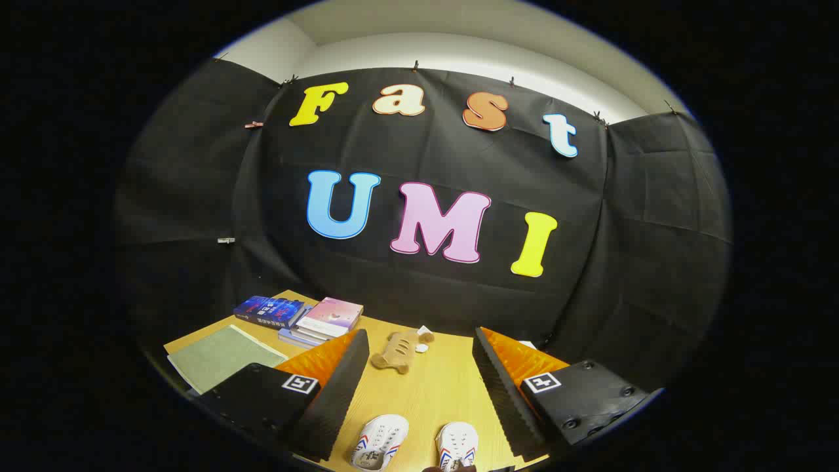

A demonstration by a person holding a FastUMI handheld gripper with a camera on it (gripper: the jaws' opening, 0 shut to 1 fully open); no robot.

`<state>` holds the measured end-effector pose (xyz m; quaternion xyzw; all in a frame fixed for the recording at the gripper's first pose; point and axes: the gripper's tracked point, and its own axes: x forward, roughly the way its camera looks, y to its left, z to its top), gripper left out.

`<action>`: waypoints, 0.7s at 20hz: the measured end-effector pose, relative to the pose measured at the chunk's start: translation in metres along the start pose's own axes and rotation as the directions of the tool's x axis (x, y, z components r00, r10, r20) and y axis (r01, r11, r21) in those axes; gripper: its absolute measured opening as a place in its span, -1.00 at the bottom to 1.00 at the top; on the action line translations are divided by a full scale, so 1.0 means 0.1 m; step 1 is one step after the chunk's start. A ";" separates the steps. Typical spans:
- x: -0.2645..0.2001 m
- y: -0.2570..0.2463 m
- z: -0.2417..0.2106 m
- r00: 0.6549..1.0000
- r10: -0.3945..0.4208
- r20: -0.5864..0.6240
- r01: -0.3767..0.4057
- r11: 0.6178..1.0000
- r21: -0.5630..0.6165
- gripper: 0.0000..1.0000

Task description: Open the storage box then place both shoes into the box .Put the left shoe in first, then the right shoe, with the right side of both shoes facing outward in a uniform manner.

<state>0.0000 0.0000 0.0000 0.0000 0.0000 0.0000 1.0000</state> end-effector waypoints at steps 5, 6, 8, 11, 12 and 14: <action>-0.01 0.02 0.02 1.000 0.002 0.005 -0.002 1.000 -0.017 0.95; -0.01 0.02 0.03 1.000 0.002 0.008 -0.002 1.000 -0.019 0.95; -0.01 0.06 0.00 1.000 0.016 -0.003 -0.016 1.000 -0.018 0.95; -0.03 0.06 0.00 1.000 0.017 -0.005 -0.018 1.000 -0.016 0.95; -0.02 0.08 -0.01 1.000 0.021 -0.008 -0.021 1.000 -0.015 0.95; -0.02 0.11 -0.03 1.000 0.027 -0.014 -0.027 1.000 -0.016 0.95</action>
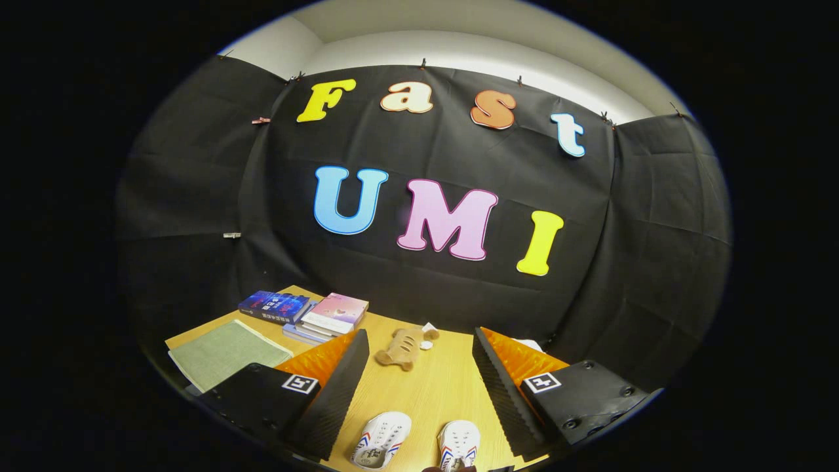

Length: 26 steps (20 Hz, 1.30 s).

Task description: Open the storage box then place both shoes into the box .Put the left shoe in first, then the right shoe, with the right side of both shoes facing outward in a uniform manner.

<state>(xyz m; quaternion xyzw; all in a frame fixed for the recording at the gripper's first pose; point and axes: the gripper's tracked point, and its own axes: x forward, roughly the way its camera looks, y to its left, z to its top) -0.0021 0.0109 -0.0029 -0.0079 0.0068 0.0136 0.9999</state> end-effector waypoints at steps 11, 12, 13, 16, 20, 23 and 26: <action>0.03 0.58 -0.13 0.967 0.251 -0.054 -0.242 0.962 0.127 0.95; 0.02 0.68 -0.15 0.952 0.302 -0.057 -0.290 0.944 0.158 0.95; 0.00 0.81 -0.16 0.931 0.361 -0.051 -0.346 0.918 0.194 0.95; -0.10 1.31 -0.27 0.802 0.596 -0.041 -0.542 0.755 0.369 0.99; -0.19 1.64 -0.25 0.648 0.760 0.051 -0.568 0.438 0.696 0.97; -0.13 1.77 -0.35 0.568 0.815 0.113 -0.440 0.185 0.879 0.95; -0.01 1.93 -0.73 0.500 0.858 0.117 -0.335 0.067 0.940 0.95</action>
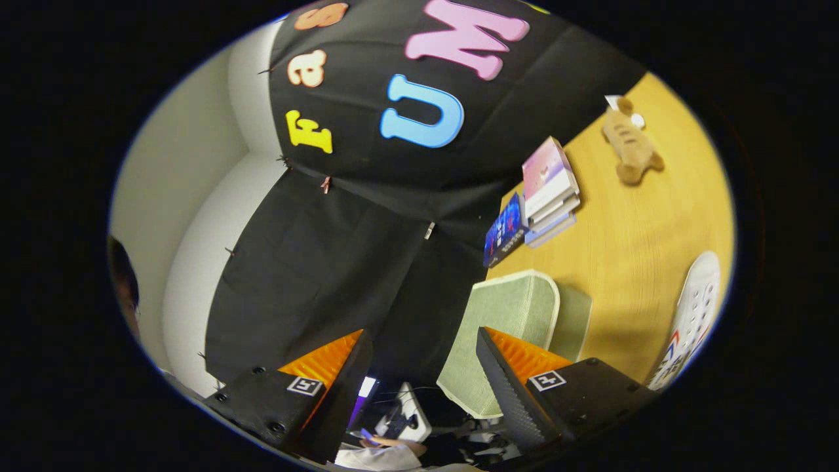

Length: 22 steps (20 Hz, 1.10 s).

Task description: Open the storage box then place both shoes into the box .Put the left shoe in first, then the right shoe, with the right side of both shoes facing outward in a uniform manner.

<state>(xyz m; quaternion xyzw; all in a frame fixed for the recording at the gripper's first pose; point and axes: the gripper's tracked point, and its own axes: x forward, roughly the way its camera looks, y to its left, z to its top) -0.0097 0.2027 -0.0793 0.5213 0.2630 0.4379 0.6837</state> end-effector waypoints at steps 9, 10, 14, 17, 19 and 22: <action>0.38 -1.07 -0.72 0.963 -0.028 -0.267 0.076 0.982 0.173 0.95; 0.42 -1.16 -0.76 0.960 -0.030 -0.279 0.087 0.977 0.194 0.95; 0.58 -1.31 -0.92 0.953 0.004 -0.303 0.081 0.960 0.268 0.92; 0.66 -1.28 -0.97 0.951 0.069 -0.300 0.036 0.943 0.331 0.89; 0.67 -1.29 -0.98 0.951 0.103 -0.292 0.013 0.930 0.368 0.58; 0.56 -1.31 -0.96 0.950 0.148 -0.277 -0.038 0.930 0.366 -0.02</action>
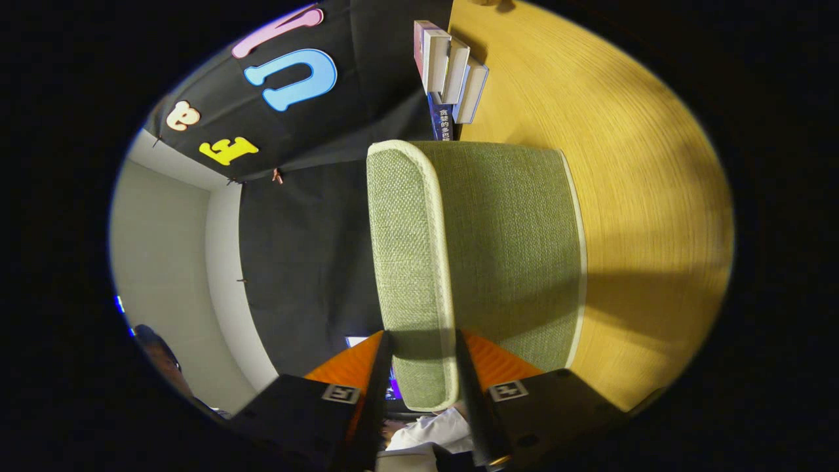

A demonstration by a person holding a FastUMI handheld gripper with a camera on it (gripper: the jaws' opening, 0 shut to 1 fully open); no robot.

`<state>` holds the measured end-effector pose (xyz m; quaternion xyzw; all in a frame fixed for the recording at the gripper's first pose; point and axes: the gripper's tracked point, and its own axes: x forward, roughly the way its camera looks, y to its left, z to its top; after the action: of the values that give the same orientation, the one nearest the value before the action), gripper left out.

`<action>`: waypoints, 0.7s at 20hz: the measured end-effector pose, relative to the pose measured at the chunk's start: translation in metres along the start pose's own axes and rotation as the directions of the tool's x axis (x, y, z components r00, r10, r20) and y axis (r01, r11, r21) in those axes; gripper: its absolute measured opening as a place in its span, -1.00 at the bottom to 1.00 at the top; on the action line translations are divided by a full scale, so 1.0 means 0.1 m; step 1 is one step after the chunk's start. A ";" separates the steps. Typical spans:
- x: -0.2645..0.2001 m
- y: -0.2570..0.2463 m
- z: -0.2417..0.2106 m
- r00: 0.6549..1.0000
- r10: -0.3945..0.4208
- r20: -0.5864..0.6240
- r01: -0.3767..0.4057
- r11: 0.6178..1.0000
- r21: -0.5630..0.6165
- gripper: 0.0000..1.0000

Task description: Open the storage box then place both shoes into the box .Put the left shoe in first, then the right shoe, with the right side of both shoes facing outward in a uniform manner.

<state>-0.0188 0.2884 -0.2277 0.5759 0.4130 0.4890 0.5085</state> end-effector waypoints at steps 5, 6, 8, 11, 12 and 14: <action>-0.06 0.12 0.13 0.997 0.009 0.077 -0.008 1.000 -0.015 -0.86; -0.06 0.17 0.14 0.996 0.004 0.087 -0.002 1.000 -0.025 -0.87; -0.06 0.37 0.15 0.993 0.014 0.117 -0.008 0.999 -0.046 -0.90; -0.01 0.61 0.14 0.988 -0.001 0.153 0.016 0.995 -0.100 -0.90; 0.02 0.70 0.12 0.988 -0.007 0.156 0.026 0.992 -0.121 -0.90; 0.10 0.91 0.09 0.988 -0.013 0.154 0.039 0.986 -0.163 -0.90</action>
<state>-0.0098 0.2837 -0.1364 0.5618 0.3385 0.4695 0.5910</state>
